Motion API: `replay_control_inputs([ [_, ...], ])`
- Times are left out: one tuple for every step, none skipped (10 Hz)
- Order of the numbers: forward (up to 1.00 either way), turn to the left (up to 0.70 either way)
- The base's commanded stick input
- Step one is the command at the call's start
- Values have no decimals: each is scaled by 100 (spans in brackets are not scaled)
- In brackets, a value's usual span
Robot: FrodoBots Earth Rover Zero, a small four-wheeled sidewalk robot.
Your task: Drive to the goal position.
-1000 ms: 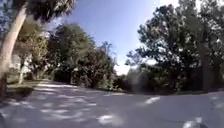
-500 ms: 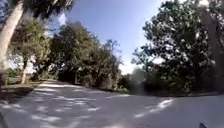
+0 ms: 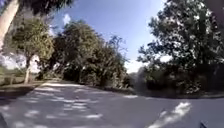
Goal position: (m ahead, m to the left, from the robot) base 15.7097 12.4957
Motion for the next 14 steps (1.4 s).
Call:
replay_control_inputs([
  [70,14],
  [70,14],
  [70,14],
  [70,14],
  [70,14],
  [70,14],
  [70,14],
  [70,14],
  [70,14],
  [70,14],
  [70,14],
  [70,14],
  [70,14],
  [70,14],
])
